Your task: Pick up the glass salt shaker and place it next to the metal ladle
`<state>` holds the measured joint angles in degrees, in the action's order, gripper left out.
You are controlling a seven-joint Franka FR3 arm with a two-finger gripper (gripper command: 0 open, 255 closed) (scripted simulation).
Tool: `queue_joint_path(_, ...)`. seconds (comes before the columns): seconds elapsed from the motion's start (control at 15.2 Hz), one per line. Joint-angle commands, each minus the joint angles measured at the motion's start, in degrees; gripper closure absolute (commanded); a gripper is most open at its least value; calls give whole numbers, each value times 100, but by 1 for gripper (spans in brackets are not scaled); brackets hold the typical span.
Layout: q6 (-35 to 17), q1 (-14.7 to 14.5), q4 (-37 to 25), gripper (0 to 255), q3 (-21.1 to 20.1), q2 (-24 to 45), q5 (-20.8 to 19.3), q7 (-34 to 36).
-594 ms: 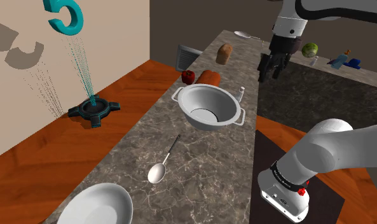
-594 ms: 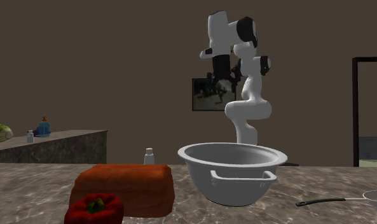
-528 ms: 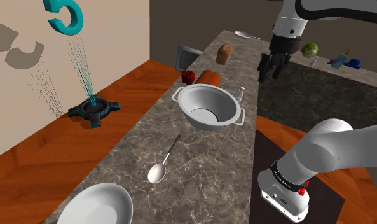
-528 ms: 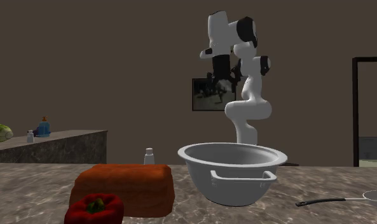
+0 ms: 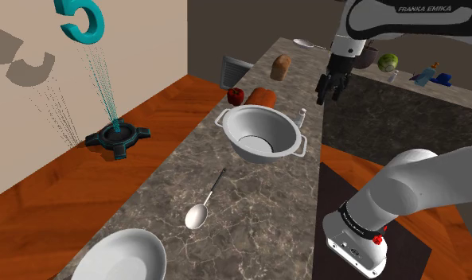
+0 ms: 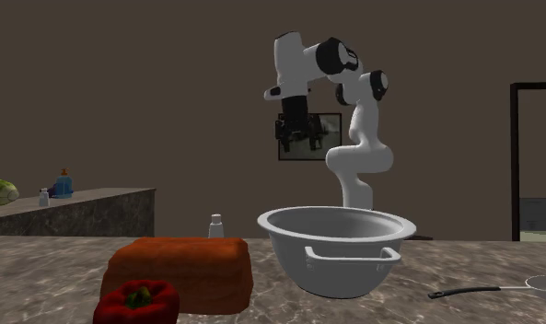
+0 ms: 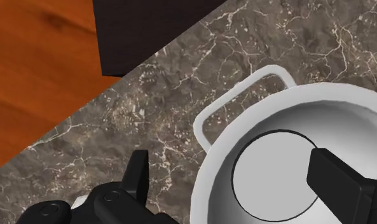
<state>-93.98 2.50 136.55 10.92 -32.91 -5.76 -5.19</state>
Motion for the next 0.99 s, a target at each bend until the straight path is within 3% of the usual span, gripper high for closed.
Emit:
queue_joint_path(0.0, -280, 28, -89, 0, 195, 380, -76, -248)
queue_joint_path(0.46, -1105, 94, -605, 0, 785, 1789, -83, -1097)
queue_joint_path(0.92, -1685, 221, -1490, 0, 1185, 3393, 309, -2031)
